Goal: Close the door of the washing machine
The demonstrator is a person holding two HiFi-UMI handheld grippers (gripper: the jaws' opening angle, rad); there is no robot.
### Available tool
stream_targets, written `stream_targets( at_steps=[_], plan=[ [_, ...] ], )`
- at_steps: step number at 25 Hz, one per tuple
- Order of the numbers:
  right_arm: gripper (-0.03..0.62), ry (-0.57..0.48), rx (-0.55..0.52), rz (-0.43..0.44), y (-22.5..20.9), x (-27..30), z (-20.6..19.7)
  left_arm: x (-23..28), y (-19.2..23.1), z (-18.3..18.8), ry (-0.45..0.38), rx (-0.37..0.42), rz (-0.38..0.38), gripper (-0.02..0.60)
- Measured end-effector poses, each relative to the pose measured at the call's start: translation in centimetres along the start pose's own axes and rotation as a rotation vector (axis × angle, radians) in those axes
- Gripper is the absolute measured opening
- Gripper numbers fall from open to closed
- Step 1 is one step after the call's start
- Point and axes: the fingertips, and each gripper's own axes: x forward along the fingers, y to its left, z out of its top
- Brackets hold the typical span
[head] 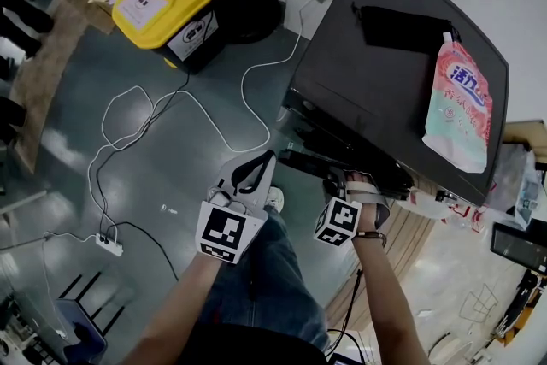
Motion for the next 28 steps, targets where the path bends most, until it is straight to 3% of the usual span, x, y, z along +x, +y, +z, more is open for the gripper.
stream_targets(
  at_steps=[14, 28],
  plan=[
    [0.163, 0.063, 0.075, -0.237, -4.3, 0.9, -0.6, 0.6, 1.0, -0.2, 0.014, -0.011, -0.008, 0.008],
    [0.172, 0.074, 0.147, -0.268, -4.8, 1.3, -0.9, 0.8, 1.4, -0.1, 0.014, -0.016, -0.021, 0.008]
  ],
)
